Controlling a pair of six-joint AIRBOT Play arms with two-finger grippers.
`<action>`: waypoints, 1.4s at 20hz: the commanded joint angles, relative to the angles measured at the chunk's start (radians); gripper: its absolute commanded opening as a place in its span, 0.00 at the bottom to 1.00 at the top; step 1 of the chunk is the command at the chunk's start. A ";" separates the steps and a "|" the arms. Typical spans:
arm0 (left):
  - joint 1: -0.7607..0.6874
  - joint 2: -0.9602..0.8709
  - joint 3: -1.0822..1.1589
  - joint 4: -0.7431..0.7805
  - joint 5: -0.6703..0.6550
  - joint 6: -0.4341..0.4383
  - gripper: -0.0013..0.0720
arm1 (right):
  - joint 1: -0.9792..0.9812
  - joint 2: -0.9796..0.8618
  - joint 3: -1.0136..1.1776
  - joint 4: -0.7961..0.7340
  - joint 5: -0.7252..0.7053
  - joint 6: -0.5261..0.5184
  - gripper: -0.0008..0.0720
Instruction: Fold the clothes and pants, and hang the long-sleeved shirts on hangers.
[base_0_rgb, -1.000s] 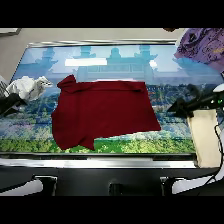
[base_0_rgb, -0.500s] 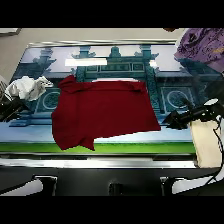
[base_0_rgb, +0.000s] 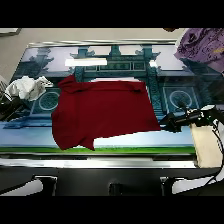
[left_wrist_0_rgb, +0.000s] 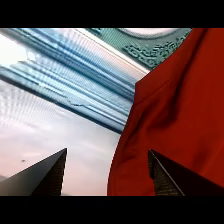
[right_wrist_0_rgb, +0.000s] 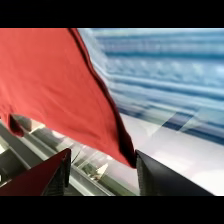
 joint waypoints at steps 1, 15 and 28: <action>-0.001 -0.001 0.000 0.000 0.005 -0.003 0.80 | 0.006 -0.001 -0.022 -0.006 -0.008 -0.005 0.68; 0.127 0.114 -0.339 -0.133 0.058 0.161 0.80 | 0.128 0.050 -0.021 -0.043 -0.120 0.022 0.06; 0.115 0.172 -0.735 -0.419 0.186 0.376 0.80 | 0.128 0.056 -0.021 -0.028 -0.043 0.035 0.06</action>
